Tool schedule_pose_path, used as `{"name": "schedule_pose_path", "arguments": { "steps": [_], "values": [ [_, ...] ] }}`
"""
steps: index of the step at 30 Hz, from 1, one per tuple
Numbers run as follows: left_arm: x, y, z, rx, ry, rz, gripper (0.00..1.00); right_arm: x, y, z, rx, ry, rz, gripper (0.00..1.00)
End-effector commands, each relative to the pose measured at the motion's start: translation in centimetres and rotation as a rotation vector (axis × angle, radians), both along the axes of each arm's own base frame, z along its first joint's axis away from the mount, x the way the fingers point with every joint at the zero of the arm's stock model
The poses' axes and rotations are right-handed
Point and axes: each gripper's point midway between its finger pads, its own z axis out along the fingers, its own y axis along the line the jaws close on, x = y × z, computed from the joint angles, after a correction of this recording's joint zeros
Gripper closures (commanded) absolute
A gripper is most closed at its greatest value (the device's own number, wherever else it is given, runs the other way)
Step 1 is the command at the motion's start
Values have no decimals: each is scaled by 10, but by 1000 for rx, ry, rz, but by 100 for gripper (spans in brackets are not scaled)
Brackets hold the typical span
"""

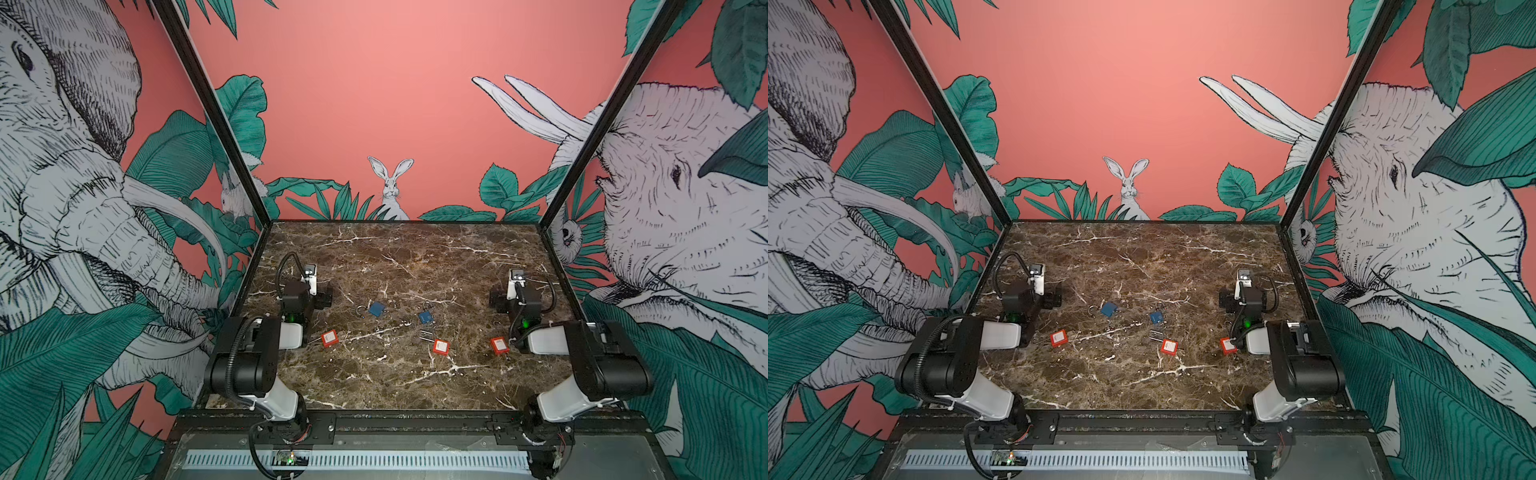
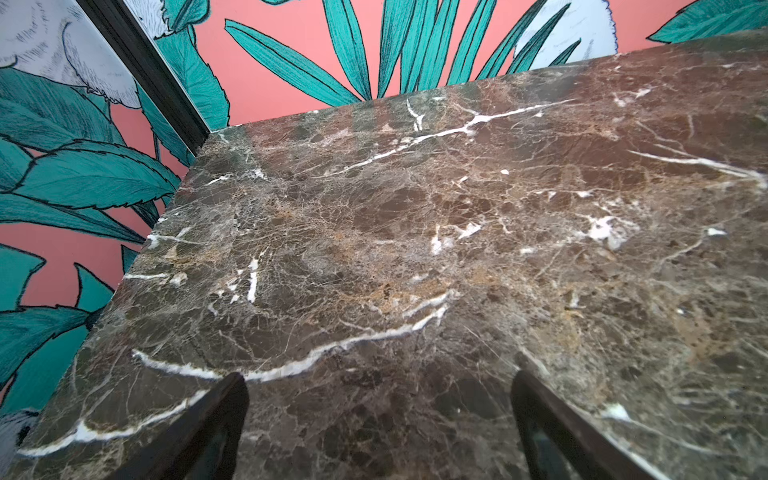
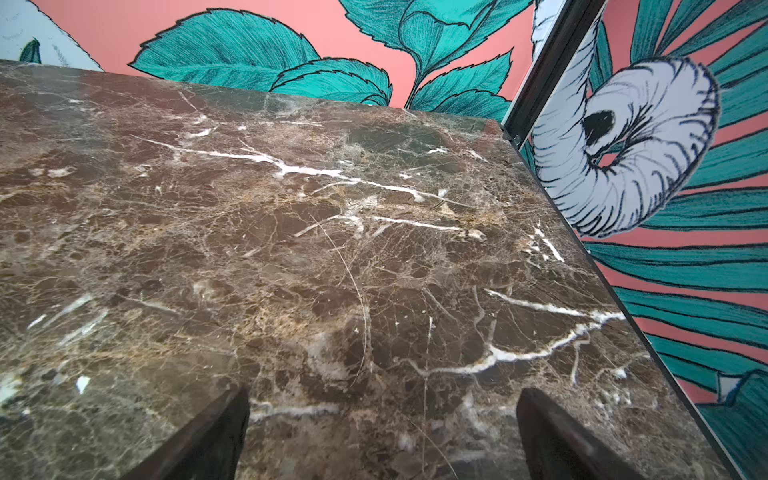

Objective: Lock with the key

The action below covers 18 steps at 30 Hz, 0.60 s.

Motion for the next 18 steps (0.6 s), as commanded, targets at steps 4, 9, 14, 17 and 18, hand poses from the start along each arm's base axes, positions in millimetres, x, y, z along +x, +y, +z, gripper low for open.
{"name": "schedule_pose_path", "arguments": {
  "steps": [4,9,14,17,18],
  "values": [
    [-1,-2,7,-10,-23,-3,0,5,0,13,1,-43,2,1],
    [-1,-2,7,-11,-23,-1,0,3,-12,15,0,-57,-70,1],
    [0,-2,8,-11,-24,-1,0,2,-12,14,0,-53,-70,1],
    [0,-1,7,-10,-23,-1,0,3,-12,15,0,-55,-70,1],
    [0,-2,7,-10,-23,-1,0,2,-12,14,0,-54,-70,1]
  ]
}}
